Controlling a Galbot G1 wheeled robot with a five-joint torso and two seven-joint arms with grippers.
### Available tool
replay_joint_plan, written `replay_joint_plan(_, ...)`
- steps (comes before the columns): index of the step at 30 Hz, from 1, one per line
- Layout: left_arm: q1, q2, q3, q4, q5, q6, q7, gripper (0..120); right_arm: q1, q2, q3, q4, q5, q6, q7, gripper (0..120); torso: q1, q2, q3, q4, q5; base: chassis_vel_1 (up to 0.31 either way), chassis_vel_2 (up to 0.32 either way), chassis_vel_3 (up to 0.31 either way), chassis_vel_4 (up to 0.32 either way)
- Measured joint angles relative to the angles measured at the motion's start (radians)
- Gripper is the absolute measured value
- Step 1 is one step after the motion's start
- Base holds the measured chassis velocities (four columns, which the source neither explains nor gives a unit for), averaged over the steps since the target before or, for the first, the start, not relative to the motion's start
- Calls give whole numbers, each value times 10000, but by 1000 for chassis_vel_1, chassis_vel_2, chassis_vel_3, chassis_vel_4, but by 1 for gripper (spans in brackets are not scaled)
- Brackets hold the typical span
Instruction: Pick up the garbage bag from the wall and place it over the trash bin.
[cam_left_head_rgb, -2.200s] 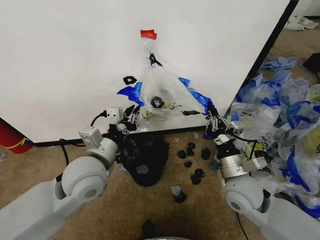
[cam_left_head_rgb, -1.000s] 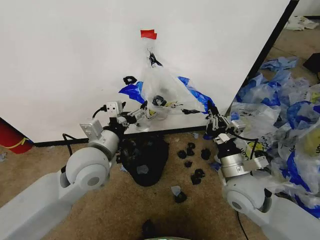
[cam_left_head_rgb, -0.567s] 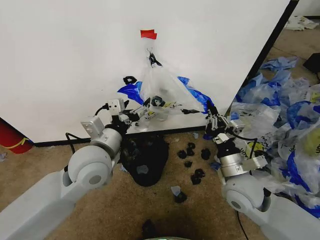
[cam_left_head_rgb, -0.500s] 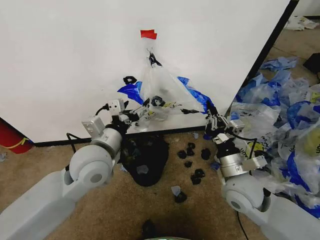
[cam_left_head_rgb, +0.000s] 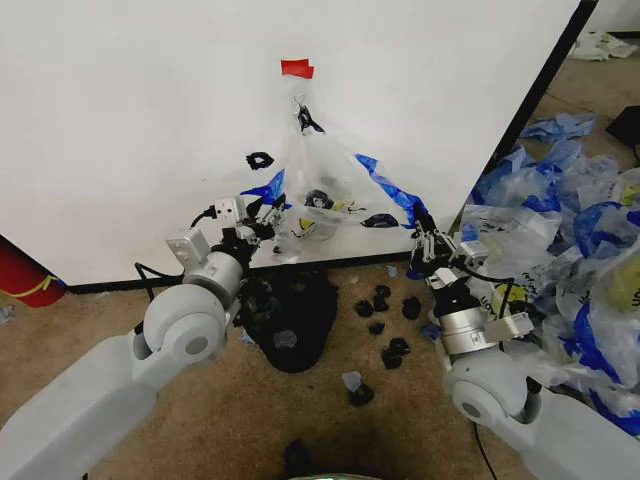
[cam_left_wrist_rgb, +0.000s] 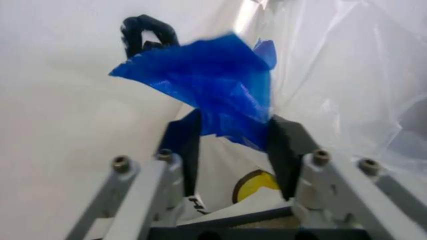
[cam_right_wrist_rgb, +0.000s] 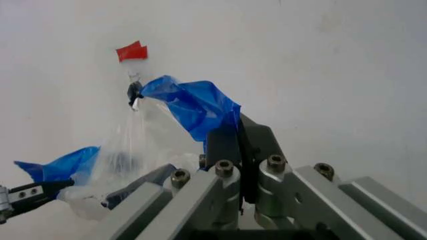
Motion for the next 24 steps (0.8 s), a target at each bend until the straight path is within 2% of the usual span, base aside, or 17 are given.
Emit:
replay_joint_plan(2, 19, 17, 3, -37, -9, 2, 0, 26, 35, 3, -18, -5, 5, -3, 0, 0, 0, 0, 0, 0, 1, 0, 0, 0, 0)
replay_joint_plan(7, 75, 98, 19, -157, -19, 17, 1, 4, 160, -2, -52, -17, 35, -28, 14, 0, 0, 0, 0, 0, 0, 0, 0, 0, 0)
replay_joint_plan(9, 77, 122, 20, -174, -20, 18, 1, 1, 173, -8, -51, -17, 44, -35, 18, 0, 0, 0, 0, 0, 0, 0, 0, 0, 0)
replay_joint_plan(24, 468, 654, -219, -596, 142, 18, 20, 0, 178, -1, 14, 89, 66, -111, 93, 0, 0, 0, 0, 0, -1, 0, 0, 0, 0)
